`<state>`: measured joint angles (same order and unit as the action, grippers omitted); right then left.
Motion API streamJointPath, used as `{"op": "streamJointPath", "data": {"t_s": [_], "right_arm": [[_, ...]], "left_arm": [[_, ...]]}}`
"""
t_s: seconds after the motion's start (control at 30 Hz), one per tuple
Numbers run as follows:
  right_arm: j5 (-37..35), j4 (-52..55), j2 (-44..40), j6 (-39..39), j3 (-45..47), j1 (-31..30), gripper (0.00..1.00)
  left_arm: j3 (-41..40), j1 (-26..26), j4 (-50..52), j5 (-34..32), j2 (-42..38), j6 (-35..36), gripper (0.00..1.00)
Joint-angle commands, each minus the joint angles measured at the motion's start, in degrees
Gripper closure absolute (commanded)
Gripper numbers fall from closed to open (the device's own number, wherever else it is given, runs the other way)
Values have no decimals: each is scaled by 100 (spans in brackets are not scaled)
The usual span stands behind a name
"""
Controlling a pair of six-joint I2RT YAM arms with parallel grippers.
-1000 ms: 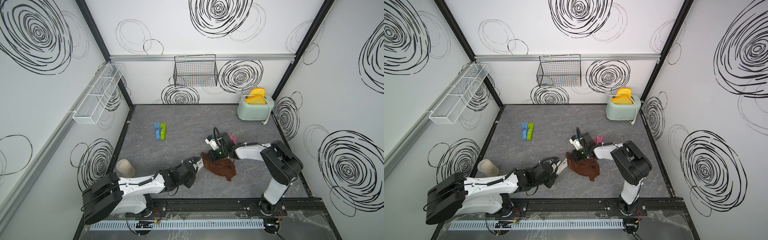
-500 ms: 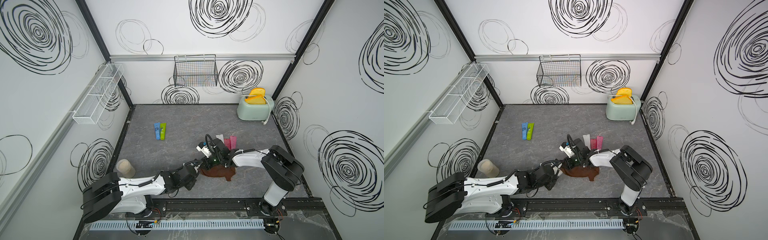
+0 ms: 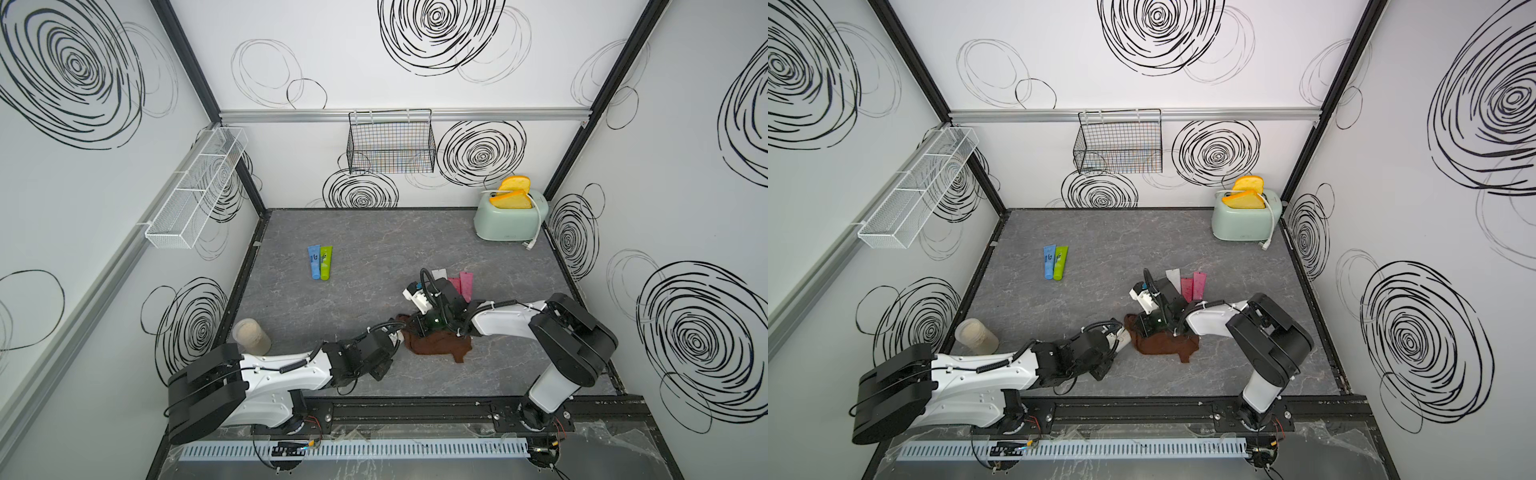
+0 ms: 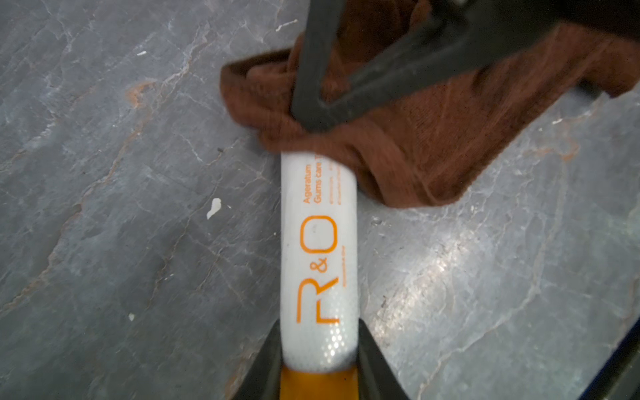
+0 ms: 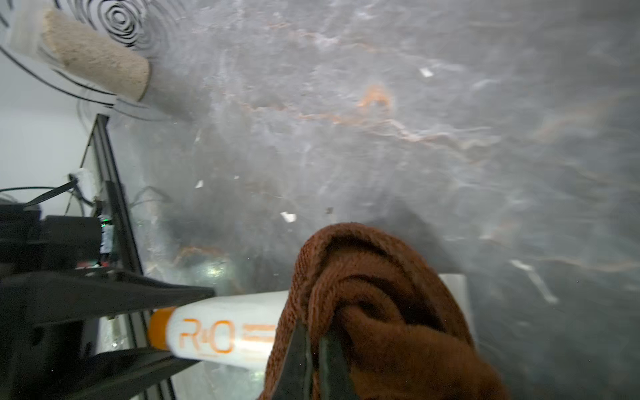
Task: Wipe the surface of the toothpaste tube
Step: Wipe the dirt from the toothpaste tube.
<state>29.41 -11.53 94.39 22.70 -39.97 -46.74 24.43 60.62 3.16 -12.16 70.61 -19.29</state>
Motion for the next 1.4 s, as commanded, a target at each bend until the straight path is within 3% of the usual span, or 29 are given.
{"op": "streamJointPath", "data": {"t_s": [0.0, 0.07, 0.33, 0.87, 0.97, 1.2, 1.37], "right_arm": [[461, 43, -182, 367, 353, -362, 100], [302, 124, -231, 298, 410, -268, 100], [-63, 673, 158, -484, 217, 1147, 100], [623, 269, 179, -16, -319, -36, 100], [511, 298, 337, -104, -285, 98, 100], [138, 577, 638, -408, -321, 1292, 100], [170, 565, 503, -398, -314, 1087, 100]], "left_arm": [[141, -6, -456, -304, 7, 4, 100], [144, -7, -459, -302, 1, 4, 100], [106, 29, -487, -280, -65, 13, 100], [133, 73, -512, -243, 23, 64, 100], [133, 75, -510, -243, 15, 65, 100], [134, 90, -514, -251, 23, 62, 100], [159, 99, -508, -274, 92, 74, 100]]}}
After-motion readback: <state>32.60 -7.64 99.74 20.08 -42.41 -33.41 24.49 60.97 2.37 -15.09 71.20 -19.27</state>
